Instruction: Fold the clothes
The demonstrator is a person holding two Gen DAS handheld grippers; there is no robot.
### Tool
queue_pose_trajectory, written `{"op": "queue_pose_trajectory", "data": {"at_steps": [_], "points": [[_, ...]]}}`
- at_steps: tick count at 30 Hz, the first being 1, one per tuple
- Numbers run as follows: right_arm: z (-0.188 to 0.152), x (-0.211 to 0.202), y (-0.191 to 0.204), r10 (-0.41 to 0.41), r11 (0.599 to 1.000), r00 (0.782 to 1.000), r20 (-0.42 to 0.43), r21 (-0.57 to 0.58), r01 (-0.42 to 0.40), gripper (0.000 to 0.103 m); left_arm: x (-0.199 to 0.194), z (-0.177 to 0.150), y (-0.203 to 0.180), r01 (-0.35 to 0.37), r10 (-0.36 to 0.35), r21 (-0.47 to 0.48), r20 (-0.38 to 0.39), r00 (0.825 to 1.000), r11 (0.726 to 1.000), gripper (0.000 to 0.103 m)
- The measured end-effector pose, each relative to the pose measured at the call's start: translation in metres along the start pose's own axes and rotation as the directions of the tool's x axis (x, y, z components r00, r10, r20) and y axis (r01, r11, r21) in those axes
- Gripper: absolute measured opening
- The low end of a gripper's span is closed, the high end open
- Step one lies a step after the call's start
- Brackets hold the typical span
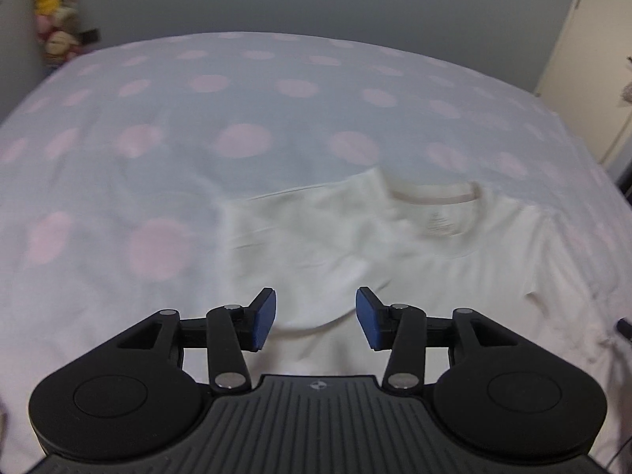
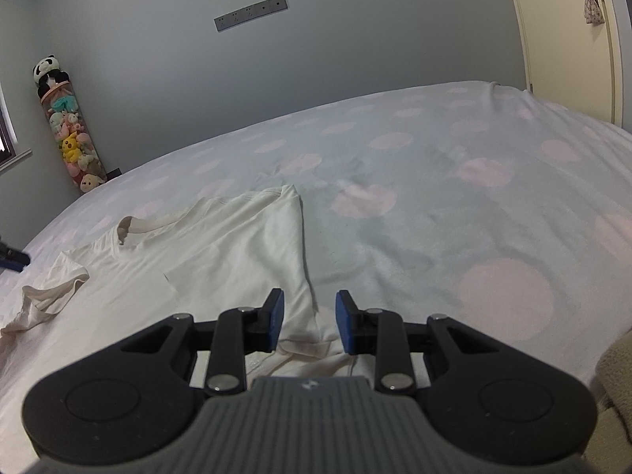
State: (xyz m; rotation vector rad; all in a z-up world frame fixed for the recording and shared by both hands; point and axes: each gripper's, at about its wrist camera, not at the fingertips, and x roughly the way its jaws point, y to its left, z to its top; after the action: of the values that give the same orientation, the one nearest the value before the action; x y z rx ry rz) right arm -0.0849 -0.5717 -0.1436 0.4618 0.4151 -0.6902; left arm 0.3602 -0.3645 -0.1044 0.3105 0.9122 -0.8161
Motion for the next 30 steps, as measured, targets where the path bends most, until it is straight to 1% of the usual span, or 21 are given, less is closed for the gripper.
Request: {"op": "queue_pose_trajectory", "data": {"at_steps": [4, 7, 9, 11, 12, 13, 14, 15, 20, 28, 30], "points": [[-0.001, 0.000, 0.001, 0.008, 1.000, 1.000, -0.004, 0.005, -0.008, 0.032, -0.007, -0.020, 0.002, -0.036, 0.036, 0.085, -0.003, 0.999, 0.996, 0.048], [-0.003, 0.001, 0.002, 0.017, 1.000, 1.000, -0.014, 0.009, -0.017, 0.032, -0.006, -0.035, -0.003, -0.068, 0.072, 0.160, -0.016, 0.997, 0.985, 0.048], [-0.003, 0.000, 0.005, 0.023, 1.000, 1.000, -0.016, 0.002, -0.023, 0.032, 0.002, -0.042, -0.006, -0.082, 0.088, 0.187, -0.021, 0.996, 0.979, 0.048], [-0.004, 0.000, 0.007, 0.027, 1.000, 1.000, -0.014, -0.006, -0.028, 0.033, 0.010, -0.046, -0.008, -0.102, 0.105, 0.203, -0.005, 0.994, 0.974, 0.047], [-0.004, 0.000, 0.007, 0.028, 1.000, 1.000, -0.013, -0.009, -0.029, 0.033, 0.014, -0.046, -0.009, -0.110, 0.112, 0.207, 0.003, 0.994, 0.972, 0.045], [-0.004, -0.001, 0.006, 0.027, 1.000, 1.000, -0.012, -0.008, -0.027, 0.033, 0.015, -0.047, -0.010, -0.110, 0.112, 0.216, 0.002, 0.994, 0.970, 0.040], [-0.004, 0.000, 0.006, 0.026, 1.000, 1.000, -0.013, -0.006, -0.026, 0.033, 0.013, -0.048, -0.012, -0.106, 0.109, 0.228, -0.001, 0.994, 0.968, 0.021], [-0.004, 0.001, 0.005, 0.024, 1.000, 1.000, -0.015, -0.003, -0.024, 0.033, 0.012, -0.049, -0.013, -0.102, 0.107, 0.239, -0.005, 0.994, 0.966, 0.008], [-0.002, 0.004, 0.002, 0.030, 0.999, 0.999, -0.020, 0.014, -0.029, 0.033, 0.007, -0.053, -0.020, -0.083, 0.094, 0.294, -0.021, 0.995, 0.952, 0.005], [0.000, 0.001, 0.002, 0.042, 0.999, 0.999, -0.014, 0.029, -0.042, 0.033, -0.002, -0.061, -0.032, -0.051, 0.075, 0.379, -0.050, 0.996, 0.924, 0.005], [0.000, 0.000, 0.003, 0.047, 0.999, 0.999, -0.015, 0.027, -0.046, 0.033, 0.003, -0.069, -0.040, -0.018, 0.065, 0.431, -0.096, 0.993, 0.902, 0.005]]}}
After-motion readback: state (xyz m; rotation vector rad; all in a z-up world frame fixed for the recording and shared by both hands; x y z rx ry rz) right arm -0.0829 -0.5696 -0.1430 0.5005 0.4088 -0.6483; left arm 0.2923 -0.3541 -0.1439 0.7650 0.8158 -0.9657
